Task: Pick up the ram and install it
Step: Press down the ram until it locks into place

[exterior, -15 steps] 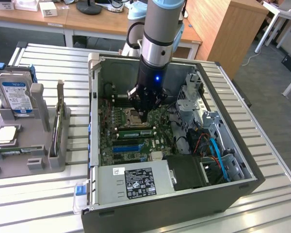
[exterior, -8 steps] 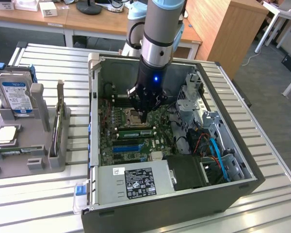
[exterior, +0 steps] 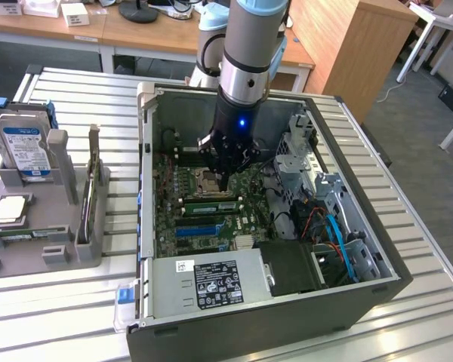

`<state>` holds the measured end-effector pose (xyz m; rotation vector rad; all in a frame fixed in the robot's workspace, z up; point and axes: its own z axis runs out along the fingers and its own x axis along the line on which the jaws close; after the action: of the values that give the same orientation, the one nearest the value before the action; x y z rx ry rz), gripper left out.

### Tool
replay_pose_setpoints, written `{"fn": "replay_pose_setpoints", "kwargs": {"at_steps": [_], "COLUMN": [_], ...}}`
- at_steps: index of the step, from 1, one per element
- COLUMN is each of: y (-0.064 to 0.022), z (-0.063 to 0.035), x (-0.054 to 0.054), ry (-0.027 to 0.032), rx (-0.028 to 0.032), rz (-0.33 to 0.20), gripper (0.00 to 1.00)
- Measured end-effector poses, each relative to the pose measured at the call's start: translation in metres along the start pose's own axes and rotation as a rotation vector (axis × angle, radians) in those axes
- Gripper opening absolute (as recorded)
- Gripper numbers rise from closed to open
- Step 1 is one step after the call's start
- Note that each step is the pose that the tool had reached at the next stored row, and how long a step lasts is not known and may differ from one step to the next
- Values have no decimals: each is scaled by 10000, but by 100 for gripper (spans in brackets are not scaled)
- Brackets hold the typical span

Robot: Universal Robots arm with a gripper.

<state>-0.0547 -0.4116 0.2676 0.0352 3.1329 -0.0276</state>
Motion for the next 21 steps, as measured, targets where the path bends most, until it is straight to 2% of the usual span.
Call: {"fn": "replay_pose_setpoints", "kwargs": {"at_steps": [21], "y": [62], "z": [-1], "x": [35], "ry": [6], "rx": [4], "rz": [328], "gripper": [11]}}
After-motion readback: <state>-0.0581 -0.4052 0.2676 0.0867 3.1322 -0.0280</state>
